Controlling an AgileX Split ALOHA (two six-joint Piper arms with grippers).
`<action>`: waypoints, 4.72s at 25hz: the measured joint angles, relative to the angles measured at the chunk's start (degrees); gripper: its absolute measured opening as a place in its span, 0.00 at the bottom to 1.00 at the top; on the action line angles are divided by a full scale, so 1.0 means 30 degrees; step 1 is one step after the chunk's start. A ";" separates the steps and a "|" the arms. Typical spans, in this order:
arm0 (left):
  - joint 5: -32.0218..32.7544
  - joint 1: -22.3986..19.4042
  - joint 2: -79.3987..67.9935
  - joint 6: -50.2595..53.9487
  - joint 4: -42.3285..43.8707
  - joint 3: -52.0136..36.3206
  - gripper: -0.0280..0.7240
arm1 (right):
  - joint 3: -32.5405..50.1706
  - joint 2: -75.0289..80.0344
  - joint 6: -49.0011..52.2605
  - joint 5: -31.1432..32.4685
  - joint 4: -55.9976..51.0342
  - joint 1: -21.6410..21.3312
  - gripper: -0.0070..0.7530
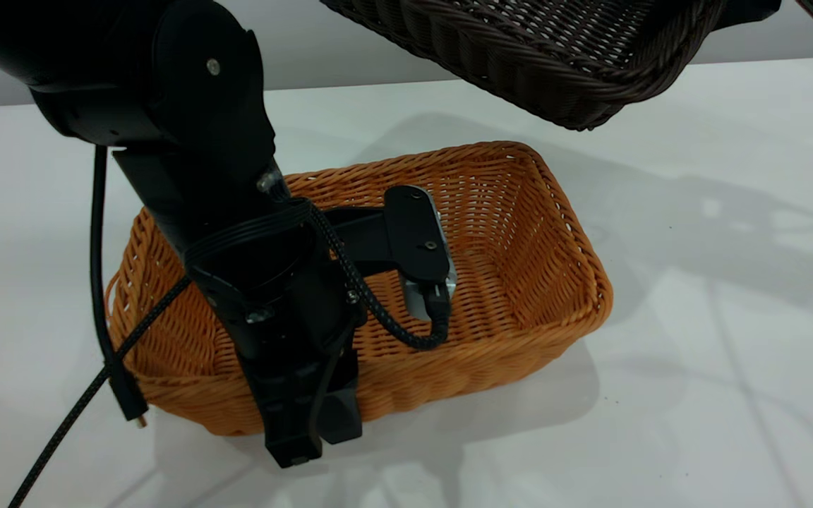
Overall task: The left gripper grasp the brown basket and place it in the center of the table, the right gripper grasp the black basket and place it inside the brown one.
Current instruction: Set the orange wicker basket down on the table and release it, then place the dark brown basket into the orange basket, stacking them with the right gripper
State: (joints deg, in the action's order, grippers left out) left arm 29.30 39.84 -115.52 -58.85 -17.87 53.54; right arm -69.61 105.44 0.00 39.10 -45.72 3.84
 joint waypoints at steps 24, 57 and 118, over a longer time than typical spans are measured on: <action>-0.0758 0.0280 0.6930 0.0807 -0.0415 -0.0002 0.94 | 0.0000 0.0000 -0.0478 0.0173 0.0099 0.0000 0.16; -0.4201 0.1151 1.5955 0.3295 -0.0454 0.2471 0.93 | -0.8069 0.4650 -0.3939 1.0362 0.6744 0.4475 0.16; -0.3968 0.1134 1.5955 0.3269 -0.0380 0.2471 0.93 | -0.8198 0.7635 -0.1839 1.0273 0.6311 0.4476 0.64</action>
State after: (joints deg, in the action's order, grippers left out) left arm 17.40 43.25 -67.65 -49.05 -19.01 60.96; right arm -94.21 128.35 -5.52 69.92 -26.79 17.27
